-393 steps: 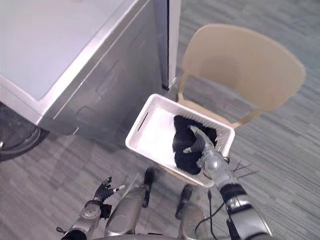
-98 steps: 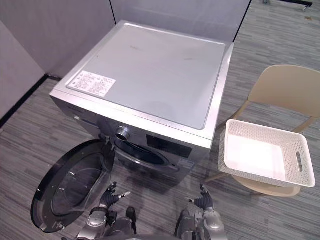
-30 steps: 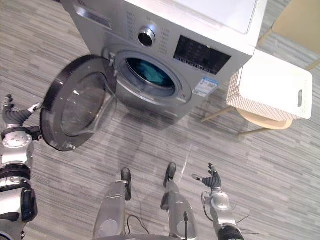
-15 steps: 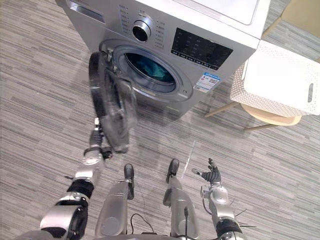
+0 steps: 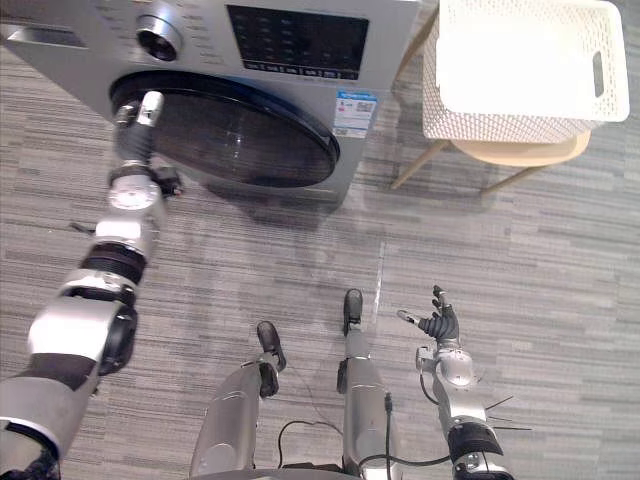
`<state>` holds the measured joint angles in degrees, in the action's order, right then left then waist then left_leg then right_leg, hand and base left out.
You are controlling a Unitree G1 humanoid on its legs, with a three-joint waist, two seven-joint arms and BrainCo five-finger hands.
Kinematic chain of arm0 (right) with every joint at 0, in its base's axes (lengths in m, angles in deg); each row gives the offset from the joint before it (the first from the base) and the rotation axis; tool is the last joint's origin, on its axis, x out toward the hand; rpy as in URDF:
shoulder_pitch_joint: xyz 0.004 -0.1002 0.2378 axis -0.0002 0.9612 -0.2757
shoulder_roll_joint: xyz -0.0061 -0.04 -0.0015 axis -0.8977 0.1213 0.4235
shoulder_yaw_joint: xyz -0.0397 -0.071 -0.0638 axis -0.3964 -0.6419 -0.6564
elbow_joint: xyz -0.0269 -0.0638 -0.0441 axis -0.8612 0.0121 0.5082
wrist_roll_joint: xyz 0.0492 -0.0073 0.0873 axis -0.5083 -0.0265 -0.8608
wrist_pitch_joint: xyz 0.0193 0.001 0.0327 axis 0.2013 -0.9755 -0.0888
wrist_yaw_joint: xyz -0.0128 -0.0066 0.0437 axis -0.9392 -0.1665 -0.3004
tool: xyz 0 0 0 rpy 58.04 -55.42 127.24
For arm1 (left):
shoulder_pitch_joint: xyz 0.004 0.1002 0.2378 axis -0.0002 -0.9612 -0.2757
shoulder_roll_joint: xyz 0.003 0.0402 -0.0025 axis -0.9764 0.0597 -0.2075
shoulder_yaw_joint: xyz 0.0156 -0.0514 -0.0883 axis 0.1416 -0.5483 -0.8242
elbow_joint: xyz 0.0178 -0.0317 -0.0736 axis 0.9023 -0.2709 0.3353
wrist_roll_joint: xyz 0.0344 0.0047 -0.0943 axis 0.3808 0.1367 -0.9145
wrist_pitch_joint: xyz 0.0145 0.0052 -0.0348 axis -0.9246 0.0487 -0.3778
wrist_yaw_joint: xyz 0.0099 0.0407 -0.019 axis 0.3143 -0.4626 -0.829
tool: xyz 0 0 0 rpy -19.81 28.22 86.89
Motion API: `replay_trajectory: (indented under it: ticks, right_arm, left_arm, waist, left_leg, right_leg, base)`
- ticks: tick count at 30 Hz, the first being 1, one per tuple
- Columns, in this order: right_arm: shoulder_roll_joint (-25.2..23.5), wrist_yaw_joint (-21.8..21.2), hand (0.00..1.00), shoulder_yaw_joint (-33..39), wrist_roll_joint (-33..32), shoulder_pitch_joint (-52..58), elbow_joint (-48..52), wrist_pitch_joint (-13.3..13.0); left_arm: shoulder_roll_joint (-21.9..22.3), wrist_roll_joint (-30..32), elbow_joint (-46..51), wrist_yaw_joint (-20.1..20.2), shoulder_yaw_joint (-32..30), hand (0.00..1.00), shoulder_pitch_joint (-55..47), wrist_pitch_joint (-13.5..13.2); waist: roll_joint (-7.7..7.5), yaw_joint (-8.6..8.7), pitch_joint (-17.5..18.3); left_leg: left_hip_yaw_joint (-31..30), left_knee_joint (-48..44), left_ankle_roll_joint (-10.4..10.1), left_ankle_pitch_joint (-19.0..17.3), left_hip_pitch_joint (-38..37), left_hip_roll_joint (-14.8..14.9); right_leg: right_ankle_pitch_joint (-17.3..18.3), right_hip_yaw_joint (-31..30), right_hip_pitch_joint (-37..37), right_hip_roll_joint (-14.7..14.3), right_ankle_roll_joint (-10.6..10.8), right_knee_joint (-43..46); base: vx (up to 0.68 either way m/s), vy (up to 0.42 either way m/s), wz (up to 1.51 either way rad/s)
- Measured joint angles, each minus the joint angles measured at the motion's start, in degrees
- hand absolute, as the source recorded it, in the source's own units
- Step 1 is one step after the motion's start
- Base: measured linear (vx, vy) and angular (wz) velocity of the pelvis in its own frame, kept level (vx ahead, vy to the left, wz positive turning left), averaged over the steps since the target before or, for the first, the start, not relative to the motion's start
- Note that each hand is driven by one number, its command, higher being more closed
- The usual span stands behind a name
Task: Pick up the laundry basket with both hands and put the clothes into the washing machine.
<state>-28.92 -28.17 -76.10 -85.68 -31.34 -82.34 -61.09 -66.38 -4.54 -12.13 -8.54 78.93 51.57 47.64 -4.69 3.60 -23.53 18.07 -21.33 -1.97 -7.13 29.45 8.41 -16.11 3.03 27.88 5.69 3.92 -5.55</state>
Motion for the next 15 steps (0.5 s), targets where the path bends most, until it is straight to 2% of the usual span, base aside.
replay_trajectory:
  ticks: [1,4,7,9,10,12,13,14,15]
  right_arm:
    - [-0.9,0.1,0.0,0.5,-0.1,0.9,2.8,-0.2]
    - [-1.3,0.0,0.0,0.6,0.0,3.2,6.4,-0.7]
    - [-1.6,0.1,0.0,0.6,0.1,3.6,7.7,-0.8]
    - [-2.9,0.4,0.0,0.5,0.8,5.6,8.7,-0.8]
    - [-3.5,0.4,0.0,0.4,1.2,6.1,8.8,-0.8]
    - [-5.3,0.9,0.0,-0.4,3.5,7.8,8.2,-0.8]
    - [-5.3,1.1,0.0,-0.9,4.4,7.8,7.1,-0.8]
    - [-5.3,1.1,0.0,-1.4,6.4,7.6,4.0,-0.4]
    - [-5.1,1.1,0.0,-1.4,7.9,7.6,1.0,0.1]
  left_arm:
    - [-0.2,0.2,0.8,0.4,-0.2,0.0,1.2,0.0]
    - [1.9,0.3,2.2,0.2,-2.5,0.0,0.7,-0.1]
    - [5.4,2.4,12.9,-0.2,-4.5,0.0,-6.9,-2.5]
    - [11.5,5.0,23.6,1.1,-3.3,0.0,-18.6,-4.3]
    - [13.7,5.1,25.6,1.4,-3.1,0.0,-22.2,-4.6]
    - [23.1,5.9,30.0,2.7,-0.2,0.0,-38.4,-4.7]
    - [24.8,5.9,30.4,3.4,0.4,0.0,-42.8,-4.7]
    - [27.3,5.9,30.4,5.1,0.8,0.0,-50.8,-4.6]
    - [28.8,5.9,30.3,6.4,0.7,0.0,-57.4,-4.6]
  waist:
    - [-0.48,-0.27,-0.3]
    - [-0.49,-1.51,-0.2]
    - [-0.43,-1.6,-0.2]
    - [-0.16,-2.73,-0.1]
    - [-0.06,-2.99,0.0]
    - [0.44,-4.34,1.7]
    - [0.58,-4.58,2.6]
    - [1.3,-4.66,4.4]
    - [2.65,-4.84,5.9]
  left_leg:
    - [0.2,-1.4,0.1,-0.6,0.8,0.8]
    - [0.6,-2.3,0.0,-1.2,1.0,1.4]
    - [-0.8,-2.7,0.1,-1.3,1.0,1.6]
    - [-2.1,-2.1,0.0,-1.2,-1.5,1.4]
    - [-2.5,-1.4,0.0,-1.2,-2.5,1.4]
    - [-3.7,1.7,-0.6,-0.8,-7.3,0.5]
    - [-4.0,2.7,-0.9,-0.6,-8.4,0.3]
    - [-5.5,3.9,-1.4,-0.3,-10.2,-0.3]
    - [-7.4,4.9,-1.6,-0.1,-11.7,-0.7]
  right_leg:
    - [0.0,-0.3,0.4,-0.4,0.1,0.0]
    - [0.3,-0.2,0.3,-0.7,0.5,0.0]
    - [0.3,1.4,-0.6,-0.8,0.0,0.2]
    - [1.4,3.2,-3.8,-0.9,-1.3,0.3]
    - [1.8,3.7,-4.9,-0.9,-1.3,0.4]
    - [4.7,5.7,-8.4,-0.7,-1.4,2.0]
    - [5.3,6.2,-9.2,-0.5,-1.4,2.4]
    - [6.4,7.6,-11.3,-0.4,-1.4,2.5]
    - [7.6,9.3,-13.5,-0.3,-1.2,2.5]
  base:
    - [-0.05,-0.041,-0.13]
    - [-0.03,-0.035,-0.11]
    - [0.02,-0.038,0.18]
    - [0.07,-0.014,0.33]
    - [0.1,-0.011,0.41]
    - [0.13,-0.014,0.43]
    - [0.15,-0.015,0.49]
    - [0.16,-0.004,0.68]
    - [0.15,0.001,0.8]
